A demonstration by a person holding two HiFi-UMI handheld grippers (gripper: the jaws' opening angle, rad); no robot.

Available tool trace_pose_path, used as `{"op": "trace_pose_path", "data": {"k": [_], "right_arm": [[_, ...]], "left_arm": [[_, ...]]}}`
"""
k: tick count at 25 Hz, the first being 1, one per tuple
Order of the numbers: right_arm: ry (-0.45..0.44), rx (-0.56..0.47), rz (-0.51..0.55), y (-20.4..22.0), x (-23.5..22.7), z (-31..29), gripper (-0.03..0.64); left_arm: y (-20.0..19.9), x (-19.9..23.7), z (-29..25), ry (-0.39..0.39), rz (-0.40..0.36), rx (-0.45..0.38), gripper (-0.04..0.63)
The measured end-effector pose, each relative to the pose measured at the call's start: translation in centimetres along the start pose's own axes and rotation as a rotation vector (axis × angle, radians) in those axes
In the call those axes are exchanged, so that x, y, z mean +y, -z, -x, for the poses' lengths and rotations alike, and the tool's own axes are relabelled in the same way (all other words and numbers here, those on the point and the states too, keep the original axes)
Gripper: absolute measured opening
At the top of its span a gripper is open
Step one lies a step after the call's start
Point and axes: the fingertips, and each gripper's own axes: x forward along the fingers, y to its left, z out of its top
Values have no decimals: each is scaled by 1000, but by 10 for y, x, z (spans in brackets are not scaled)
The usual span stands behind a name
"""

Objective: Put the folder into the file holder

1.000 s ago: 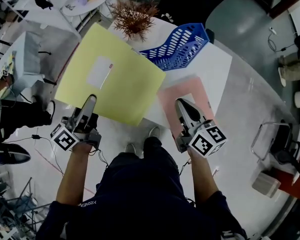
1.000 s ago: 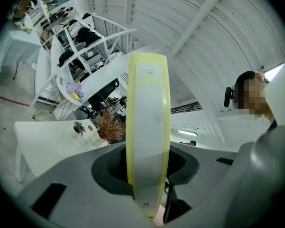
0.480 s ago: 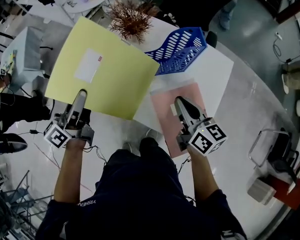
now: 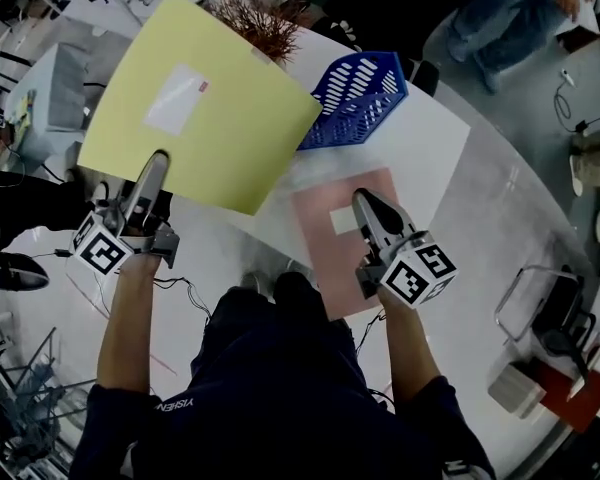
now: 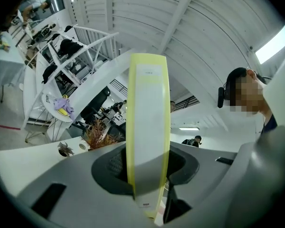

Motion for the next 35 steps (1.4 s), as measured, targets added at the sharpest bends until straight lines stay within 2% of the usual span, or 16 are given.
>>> {"op": "trace_pose_path", "data": {"k": [4, 13, 17, 24, 29, 35], "right_arm": [[-3, 2, -3, 3, -5, 3, 5], [4, 13, -22, 11, -16, 1, 5], [23, 18, -31, 11, -20, -1, 5], [54, 9, -44, 12, -21, -7, 4], [77, 2, -63, 14, -20, -19, 5], [115, -22, -69, 14, -20, -28, 5]], "left_arm": [[-1, -4, -11, 17, -36, 13, 166], [-4, -10, -45, 71, -179, 98, 166], [-10, -17, -60, 119, -237, 132, 166], [-6, -33, -84, 217, -384, 240, 166], [-4, -32, -100, 278, -433, 291, 166], [-2, -27, -115, 351, -456, 324, 166]]}}
